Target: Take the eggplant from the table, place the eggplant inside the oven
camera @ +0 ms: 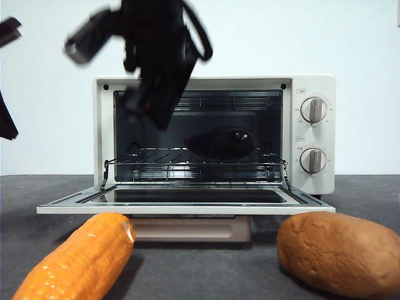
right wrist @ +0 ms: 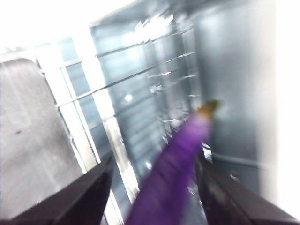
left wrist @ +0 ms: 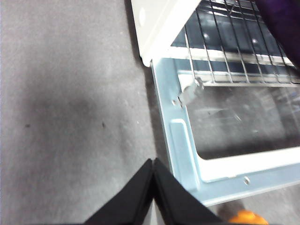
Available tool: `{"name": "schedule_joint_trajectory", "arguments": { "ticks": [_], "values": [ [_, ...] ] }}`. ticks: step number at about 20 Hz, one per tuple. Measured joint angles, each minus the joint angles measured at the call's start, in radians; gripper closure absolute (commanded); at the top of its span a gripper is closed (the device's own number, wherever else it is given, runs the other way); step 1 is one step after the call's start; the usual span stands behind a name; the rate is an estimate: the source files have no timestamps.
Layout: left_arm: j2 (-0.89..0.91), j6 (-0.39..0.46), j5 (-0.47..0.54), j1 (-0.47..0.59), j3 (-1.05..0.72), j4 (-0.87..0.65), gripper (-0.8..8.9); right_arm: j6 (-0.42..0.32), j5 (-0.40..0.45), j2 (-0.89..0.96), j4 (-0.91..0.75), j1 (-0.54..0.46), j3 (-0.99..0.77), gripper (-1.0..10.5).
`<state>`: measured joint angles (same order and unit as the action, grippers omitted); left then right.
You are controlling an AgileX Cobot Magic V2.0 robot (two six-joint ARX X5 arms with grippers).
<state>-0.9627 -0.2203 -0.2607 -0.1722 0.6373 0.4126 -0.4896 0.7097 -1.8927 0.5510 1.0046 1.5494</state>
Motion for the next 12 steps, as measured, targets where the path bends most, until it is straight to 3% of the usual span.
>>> {"name": "schedule_joint_trajectory", "arguments": {
  "ticks": [6,12],
  "values": [
    [-0.233,0.009,-0.016,0.000,0.000,-0.112,8.08,0.158,-0.022,0.217,0.249,0.070,0.000,8.5],
    [-0.410,0.029,-0.144,0.002,0.000,-0.168,8.08,0.276,-0.216,0.420,0.412,0.103,0.000,9.4]
  ]
}}
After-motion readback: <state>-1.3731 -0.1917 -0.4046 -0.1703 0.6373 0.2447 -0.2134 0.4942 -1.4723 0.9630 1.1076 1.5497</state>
